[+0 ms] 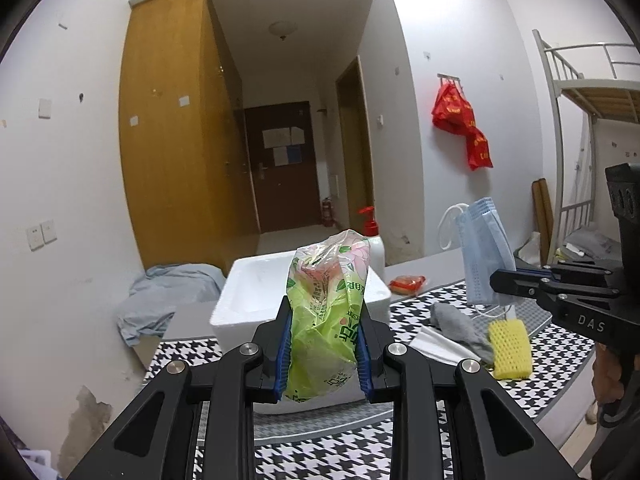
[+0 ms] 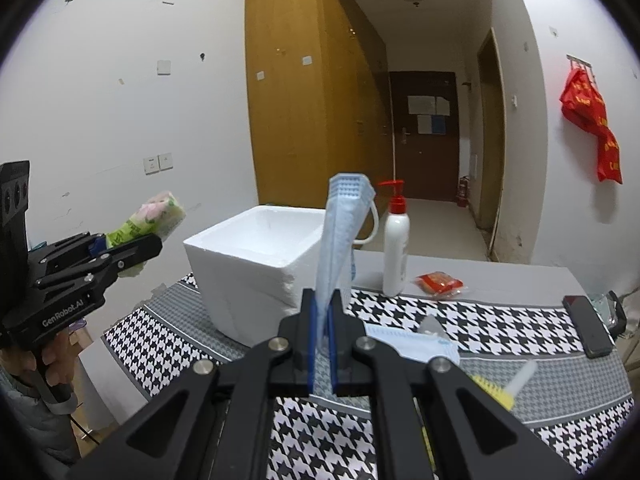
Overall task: Organize soft objects
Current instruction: 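Lift the green bag and blue mask and carry both toward the white foam box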
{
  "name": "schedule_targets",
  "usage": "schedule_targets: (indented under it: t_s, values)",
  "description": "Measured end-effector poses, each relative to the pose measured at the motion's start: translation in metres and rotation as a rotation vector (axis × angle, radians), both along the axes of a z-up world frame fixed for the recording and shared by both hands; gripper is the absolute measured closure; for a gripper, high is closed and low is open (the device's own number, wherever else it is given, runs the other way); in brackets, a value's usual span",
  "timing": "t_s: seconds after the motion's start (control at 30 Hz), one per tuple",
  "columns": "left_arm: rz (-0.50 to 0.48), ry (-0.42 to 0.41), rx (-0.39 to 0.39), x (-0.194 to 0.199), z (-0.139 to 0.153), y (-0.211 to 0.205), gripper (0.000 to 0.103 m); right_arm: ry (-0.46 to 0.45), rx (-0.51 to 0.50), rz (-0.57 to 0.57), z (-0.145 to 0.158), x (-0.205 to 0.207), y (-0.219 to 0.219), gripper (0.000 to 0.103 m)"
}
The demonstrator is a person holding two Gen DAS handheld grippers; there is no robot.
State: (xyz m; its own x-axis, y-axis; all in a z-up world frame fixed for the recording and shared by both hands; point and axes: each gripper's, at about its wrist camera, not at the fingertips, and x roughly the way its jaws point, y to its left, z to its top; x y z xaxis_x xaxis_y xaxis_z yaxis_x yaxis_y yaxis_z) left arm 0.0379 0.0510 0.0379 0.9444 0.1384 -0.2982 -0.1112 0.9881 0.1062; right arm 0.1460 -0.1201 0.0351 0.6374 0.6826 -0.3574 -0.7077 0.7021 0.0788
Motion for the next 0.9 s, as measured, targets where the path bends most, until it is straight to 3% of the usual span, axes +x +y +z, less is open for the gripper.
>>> schedule_targets:
  t_s: [0.9]
  values:
    - [-0.006, 0.026, -0.019, 0.048, 0.03, 0.036, 0.075, -0.044, -0.039, 0.054, 0.037, 0.03, 0.056, 0.095]
